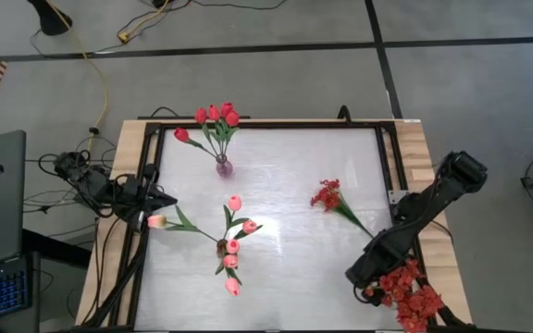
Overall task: Sort flowers into vase by color
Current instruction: Move the transparent vase to the middle right of the table
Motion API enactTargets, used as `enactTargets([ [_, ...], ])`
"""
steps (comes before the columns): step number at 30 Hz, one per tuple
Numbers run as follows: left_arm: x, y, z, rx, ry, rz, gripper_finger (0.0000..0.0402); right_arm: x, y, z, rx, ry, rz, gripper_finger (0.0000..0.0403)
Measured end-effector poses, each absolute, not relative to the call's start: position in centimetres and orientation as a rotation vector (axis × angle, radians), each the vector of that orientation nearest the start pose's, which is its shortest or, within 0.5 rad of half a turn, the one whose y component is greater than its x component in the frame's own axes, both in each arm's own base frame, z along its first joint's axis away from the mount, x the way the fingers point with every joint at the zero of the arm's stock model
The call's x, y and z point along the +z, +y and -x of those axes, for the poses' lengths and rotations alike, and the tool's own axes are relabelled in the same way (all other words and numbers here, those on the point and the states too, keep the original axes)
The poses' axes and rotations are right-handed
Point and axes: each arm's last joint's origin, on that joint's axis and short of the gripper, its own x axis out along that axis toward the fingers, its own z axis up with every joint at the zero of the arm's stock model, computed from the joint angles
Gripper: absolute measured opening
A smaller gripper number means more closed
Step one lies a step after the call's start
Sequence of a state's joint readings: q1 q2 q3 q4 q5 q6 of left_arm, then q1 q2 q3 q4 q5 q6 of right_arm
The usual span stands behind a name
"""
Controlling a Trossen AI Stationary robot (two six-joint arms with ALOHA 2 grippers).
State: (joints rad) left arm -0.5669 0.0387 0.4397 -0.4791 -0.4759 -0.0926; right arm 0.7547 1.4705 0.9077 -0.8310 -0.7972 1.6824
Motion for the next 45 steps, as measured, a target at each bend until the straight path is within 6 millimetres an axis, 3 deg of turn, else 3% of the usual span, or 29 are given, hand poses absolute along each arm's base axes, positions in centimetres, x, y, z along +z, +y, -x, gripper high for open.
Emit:
enactTargets([
  [8,25.7,-1.7,-5.1,-0.096,0.072,0.054,0.0000,17.7,19.7,-17.6,-0.183,2.207,-1.019,0.0358],
  [16,25.7,-1.7,-5.1,-0.096,0.072,0.054,0.0000,17.5,19.9,-17.7,-0.146,2.235,-1.012,0.0345],
  [35,25.7,-1.6,-5.1,-0.087,0.071,0.054,0.0000,17.6,19.4,-17.9,-0.169,2.260,-1.039,0.0156],
  [41,25.7,-1.6,-5.1,-0.087,0.071,0.054,0.0000,17.6,18.5,-18.3,-0.233,2.258,-1.073,0.0159],
  [45,25.7,-1.6,-5.1,-0.087,0.071,0.054,0.0000,17.5,17.7,-18.9,-0.256,2.243,-1.101,0.0187],
])
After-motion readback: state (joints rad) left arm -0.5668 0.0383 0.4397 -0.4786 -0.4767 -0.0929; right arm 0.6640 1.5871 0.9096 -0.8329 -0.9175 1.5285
